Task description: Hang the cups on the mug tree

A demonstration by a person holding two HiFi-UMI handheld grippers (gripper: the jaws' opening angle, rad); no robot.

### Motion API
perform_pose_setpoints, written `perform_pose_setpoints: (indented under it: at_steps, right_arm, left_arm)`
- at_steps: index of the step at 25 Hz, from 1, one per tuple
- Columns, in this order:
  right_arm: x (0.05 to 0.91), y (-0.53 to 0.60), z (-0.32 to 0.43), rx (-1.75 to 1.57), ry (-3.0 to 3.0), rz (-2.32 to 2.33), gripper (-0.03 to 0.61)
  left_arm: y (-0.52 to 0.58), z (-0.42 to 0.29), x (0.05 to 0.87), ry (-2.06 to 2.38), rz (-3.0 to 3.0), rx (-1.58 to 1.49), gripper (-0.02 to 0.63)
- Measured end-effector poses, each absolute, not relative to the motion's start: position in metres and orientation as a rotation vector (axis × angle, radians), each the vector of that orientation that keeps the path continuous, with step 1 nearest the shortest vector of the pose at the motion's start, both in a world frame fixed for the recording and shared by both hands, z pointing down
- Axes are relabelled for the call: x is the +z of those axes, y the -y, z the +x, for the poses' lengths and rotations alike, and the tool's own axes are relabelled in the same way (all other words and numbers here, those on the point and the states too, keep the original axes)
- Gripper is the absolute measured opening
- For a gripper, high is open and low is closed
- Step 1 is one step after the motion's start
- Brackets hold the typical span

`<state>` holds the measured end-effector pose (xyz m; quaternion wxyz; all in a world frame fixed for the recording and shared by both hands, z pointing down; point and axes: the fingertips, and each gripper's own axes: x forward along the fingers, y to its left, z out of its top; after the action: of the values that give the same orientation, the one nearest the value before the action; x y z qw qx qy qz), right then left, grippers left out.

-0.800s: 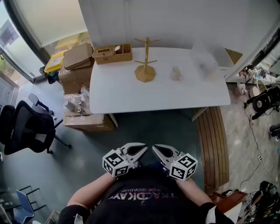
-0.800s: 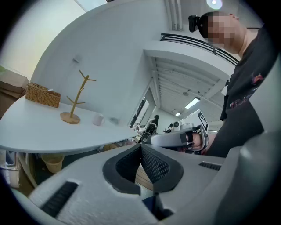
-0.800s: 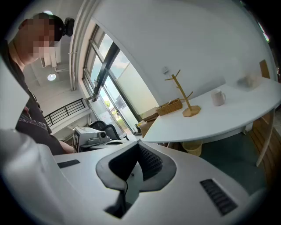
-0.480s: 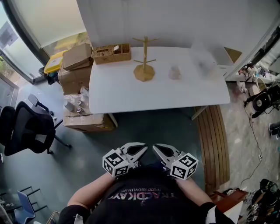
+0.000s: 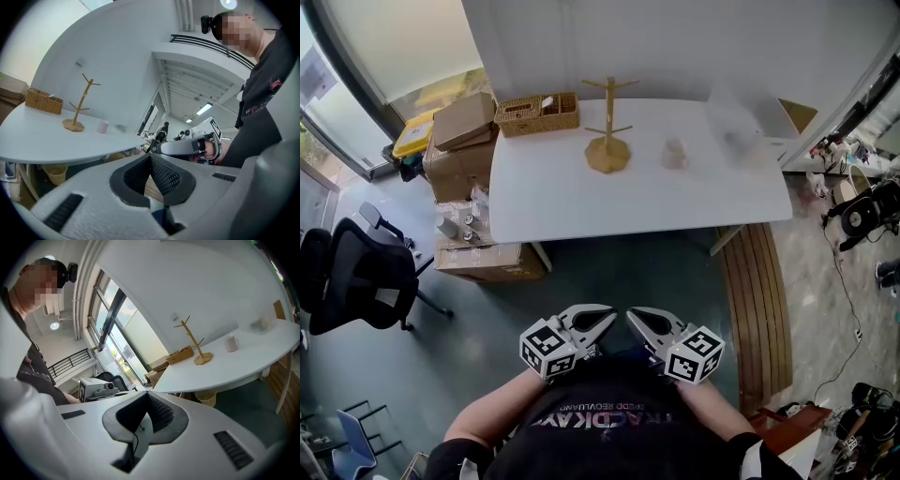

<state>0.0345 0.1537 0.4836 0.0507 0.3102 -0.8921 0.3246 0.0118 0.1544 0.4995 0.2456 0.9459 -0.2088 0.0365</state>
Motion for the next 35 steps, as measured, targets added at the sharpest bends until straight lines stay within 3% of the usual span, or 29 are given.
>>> perform_pose_setpoints:
  at_steps: [35]
  right_arm:
    - [0.473,-0.140,0.012,0.941,2.722,0.995,0.009]
  left_arm:
    - [-0.151,-0.016,0.491,0.580,2.591,0.043,-0.005]
